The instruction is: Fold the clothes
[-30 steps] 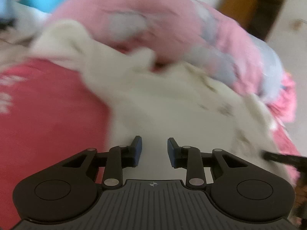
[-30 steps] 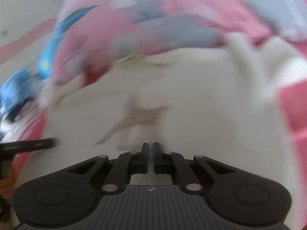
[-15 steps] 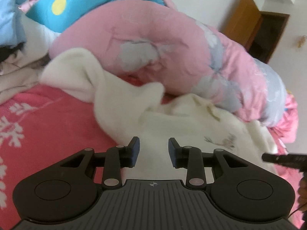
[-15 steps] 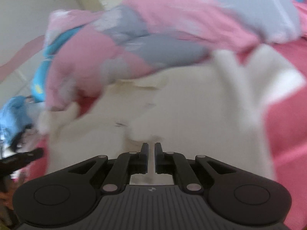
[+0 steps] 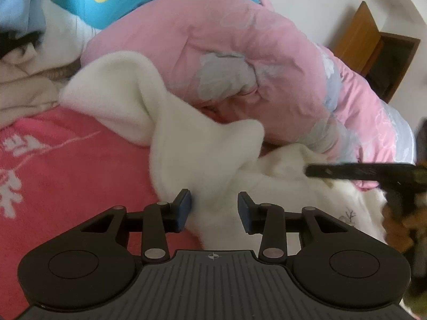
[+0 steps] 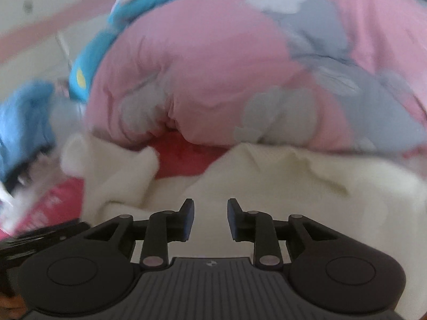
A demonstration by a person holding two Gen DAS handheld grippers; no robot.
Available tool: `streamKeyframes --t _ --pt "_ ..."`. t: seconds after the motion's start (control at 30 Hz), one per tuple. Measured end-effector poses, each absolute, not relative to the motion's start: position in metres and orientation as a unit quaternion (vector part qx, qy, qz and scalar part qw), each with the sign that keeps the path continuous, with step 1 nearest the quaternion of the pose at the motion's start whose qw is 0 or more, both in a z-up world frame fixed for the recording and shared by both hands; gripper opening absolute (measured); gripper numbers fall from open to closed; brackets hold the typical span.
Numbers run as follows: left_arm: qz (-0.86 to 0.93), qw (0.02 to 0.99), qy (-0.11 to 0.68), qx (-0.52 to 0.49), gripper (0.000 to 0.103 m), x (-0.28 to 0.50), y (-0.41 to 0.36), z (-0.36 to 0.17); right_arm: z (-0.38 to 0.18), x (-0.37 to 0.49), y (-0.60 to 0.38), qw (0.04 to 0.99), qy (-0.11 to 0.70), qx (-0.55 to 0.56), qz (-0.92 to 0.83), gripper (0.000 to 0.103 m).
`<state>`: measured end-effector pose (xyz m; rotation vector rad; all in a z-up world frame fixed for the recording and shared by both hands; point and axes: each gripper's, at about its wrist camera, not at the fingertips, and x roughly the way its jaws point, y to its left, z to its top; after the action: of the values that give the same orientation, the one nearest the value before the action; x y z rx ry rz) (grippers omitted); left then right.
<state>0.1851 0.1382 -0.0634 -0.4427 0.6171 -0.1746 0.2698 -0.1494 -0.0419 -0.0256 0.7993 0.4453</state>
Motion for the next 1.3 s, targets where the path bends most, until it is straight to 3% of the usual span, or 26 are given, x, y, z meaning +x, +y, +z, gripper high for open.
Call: streamKeyframes --t 0.17,0.23,0.33,0.47,0.7,0.97,1.3 --pt "-0.078 0.923 0.304 -0.221 0.038 0.185 0.145 -0.067 -0.051 0.300 -0.102 0.874 0.356 -0.176 0.279 0.030" --pt "-0.068 0.923 0.309 -0.219 0.038 0.185 0.147 -0.070 -0.058 0.312 -0.087 0.843 0.363 -0.223 0.327 0.039" --pt "-0.060 0.920 0.315 -0.226 0.039 0.186 0.152 -0.073 -0.069 0.330 -0.072 0.804 0.388 -0.254 0.372 0.040" --pt "-0.064 0.911 0.320 -0.253 0.039 0.188 0.159 -0.077 -0.076 0.351 -0.063 0.774 0.412 -0.262 0.404 0.050" --pt "-0.063 0.913 0.314 -0.251 0.039 0.184 0.156 -0.077 -0.068 0.363 -0.063 0.787 0.420 -0.178 0.414 0.050" --pt "-0.083 0.922 0.294 -0.239 0.039 0.174 0.152 -0.069 -0.049 0.352 -0.034 0.805 0.363 -0.103 0.457 0.046" --pt "-0.076 0.914 0.315 -0.243 0.042 0.182 0.151 -0.080 -0.069 0.323 0.032 0.769 0.348 -0.191 0.501 0.046"
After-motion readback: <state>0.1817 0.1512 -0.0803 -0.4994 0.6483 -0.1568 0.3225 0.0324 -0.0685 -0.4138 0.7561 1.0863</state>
